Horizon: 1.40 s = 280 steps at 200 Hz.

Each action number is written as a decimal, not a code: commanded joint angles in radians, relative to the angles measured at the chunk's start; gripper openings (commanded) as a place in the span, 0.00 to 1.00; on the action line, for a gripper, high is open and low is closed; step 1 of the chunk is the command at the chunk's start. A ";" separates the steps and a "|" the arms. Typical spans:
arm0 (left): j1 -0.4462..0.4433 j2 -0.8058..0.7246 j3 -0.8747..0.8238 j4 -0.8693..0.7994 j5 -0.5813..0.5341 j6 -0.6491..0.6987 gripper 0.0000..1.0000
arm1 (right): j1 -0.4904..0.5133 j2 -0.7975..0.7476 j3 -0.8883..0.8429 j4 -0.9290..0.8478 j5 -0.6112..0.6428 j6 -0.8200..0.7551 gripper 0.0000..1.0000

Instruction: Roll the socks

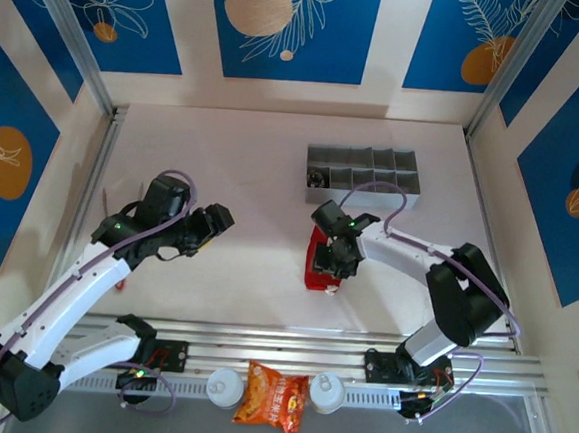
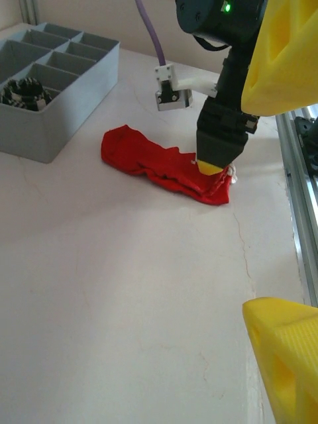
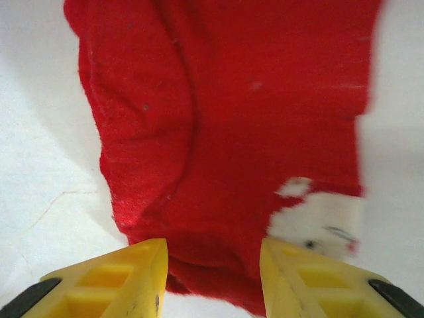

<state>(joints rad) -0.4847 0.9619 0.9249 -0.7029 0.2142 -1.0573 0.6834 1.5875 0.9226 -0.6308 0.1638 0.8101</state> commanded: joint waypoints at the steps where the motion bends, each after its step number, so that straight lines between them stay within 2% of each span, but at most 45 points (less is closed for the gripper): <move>1: -0.001 -0.040 -0.040 0.012 0.016 -0.005 0.72 | 0.015 0.065 -0.013 0.152 -0.067 0.061 0.41; 30: -0.001 -0.104 -0.093 -0.029 -0.010 -0.020 0.72 | 0.071 0.161 0.065 0.174 -0.109 0.041 0.40; 71: -0.001 -0.180 -0.146 -0.086 -0.032 -0.042 0.72 | 0.170 0.315 0.294 0.145 -0.176 0.081 0.40; 104: 0.000 -0.203 -0.156 -0.111 -0.042 -0.056 0.71 | 0.226 0.293 0.411 0.102 -0.124 -0.006 0.44; 122: 0.000 -0.192 -0.165 -0.124 -0.033 -0.072 0.70 | 0.240 0.205 0.363 0.146 -0.070 -0.120 0.50; 136: 0.000 -0.173 -0.179 -0.114 -0.011 -0.099 0.68 | 0.235 0.116 0.270 0.240 -0.079 -0.260 0.53; 157: 0.000 -0.150 -0.203 -0.064 0.025 -0.149 0.66 | 0.266 -0.012 0.093 0.378 -0.040 -0.635 0.57; 183: -0.002 -0.133 -0.213 -0.021 0.040 -0.185 0.65 | 0.279 -0.144 -0.148 0.541 -0.091 -1.106 0.66; 198: -0.002 -0.129 -0.213 -0.004 0.043 -0.188 0.66 | 0.272 -0.159 -0.217 0.587 -0.093 -1.290 0.70; 229: -0.002 -0.181 -0.239 0.066 0.033 -0.188 0.68 | 0.252 -0.072 -0.199 0.617 -0.037 -1.444 0.70; 251: -0.002 -0.283 -0.276 0.133 -0.008 -0.193 0.68 | 0.239 -0.003 -0.158 0.649 -0.014 -1.484 0.69; 280: -0.002 -0.421 -0.330 0.144 -0.073 -0.206 0.67 | 0.238 0.079 -0.102 0.644 -0.012 -1.498 0.68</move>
<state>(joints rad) -0.4847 0.6270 0.6350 -0.6041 0.2066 -1.2304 0.9268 1.6150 0.7635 -0.0246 0.1390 -0.6029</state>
